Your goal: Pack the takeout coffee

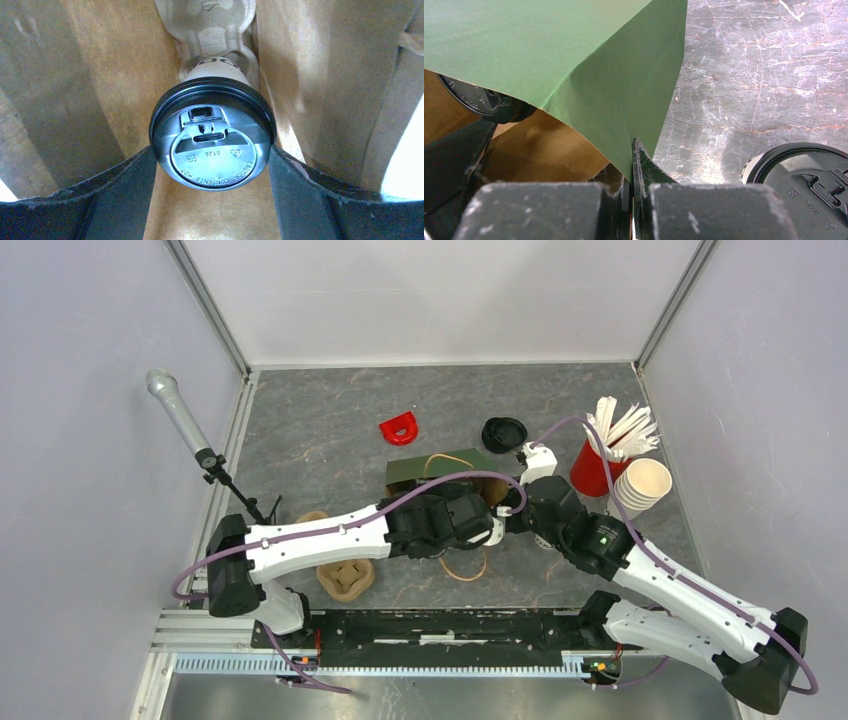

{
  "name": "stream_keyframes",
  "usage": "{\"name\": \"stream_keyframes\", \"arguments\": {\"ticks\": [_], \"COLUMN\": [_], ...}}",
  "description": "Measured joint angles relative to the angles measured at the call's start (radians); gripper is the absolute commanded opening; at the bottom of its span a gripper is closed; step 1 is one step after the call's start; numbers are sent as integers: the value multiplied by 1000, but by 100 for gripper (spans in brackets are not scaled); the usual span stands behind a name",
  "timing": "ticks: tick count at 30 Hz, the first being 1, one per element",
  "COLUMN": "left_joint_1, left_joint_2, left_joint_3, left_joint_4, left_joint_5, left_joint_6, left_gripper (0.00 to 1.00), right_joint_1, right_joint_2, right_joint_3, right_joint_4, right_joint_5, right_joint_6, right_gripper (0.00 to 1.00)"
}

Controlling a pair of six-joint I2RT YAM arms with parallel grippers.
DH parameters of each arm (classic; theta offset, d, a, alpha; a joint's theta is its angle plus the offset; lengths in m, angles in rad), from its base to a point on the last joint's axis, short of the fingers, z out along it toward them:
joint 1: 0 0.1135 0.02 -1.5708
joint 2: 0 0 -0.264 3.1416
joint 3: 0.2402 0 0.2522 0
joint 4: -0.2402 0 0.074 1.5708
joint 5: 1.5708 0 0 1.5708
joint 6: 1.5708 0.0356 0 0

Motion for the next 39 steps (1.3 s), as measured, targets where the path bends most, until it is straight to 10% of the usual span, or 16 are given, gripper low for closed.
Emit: {"name": "stream_keyframes", "arguments": {"ticks": [39], "left_joint_1": [78], "left_joint_2": [-33], "left_joint_3": [-24], "left_joint_4": [34], "left_joint_5": [50], "left_joint_6": [140], "left_gripper": [47], "right_joint_1": [-37], "right_joint_2": [17], "right_joint_3": [6], "right_joint_4": [8], "right_joint_5": [-99], "right_joint_6": [-150], "right_gripper": [3]}}
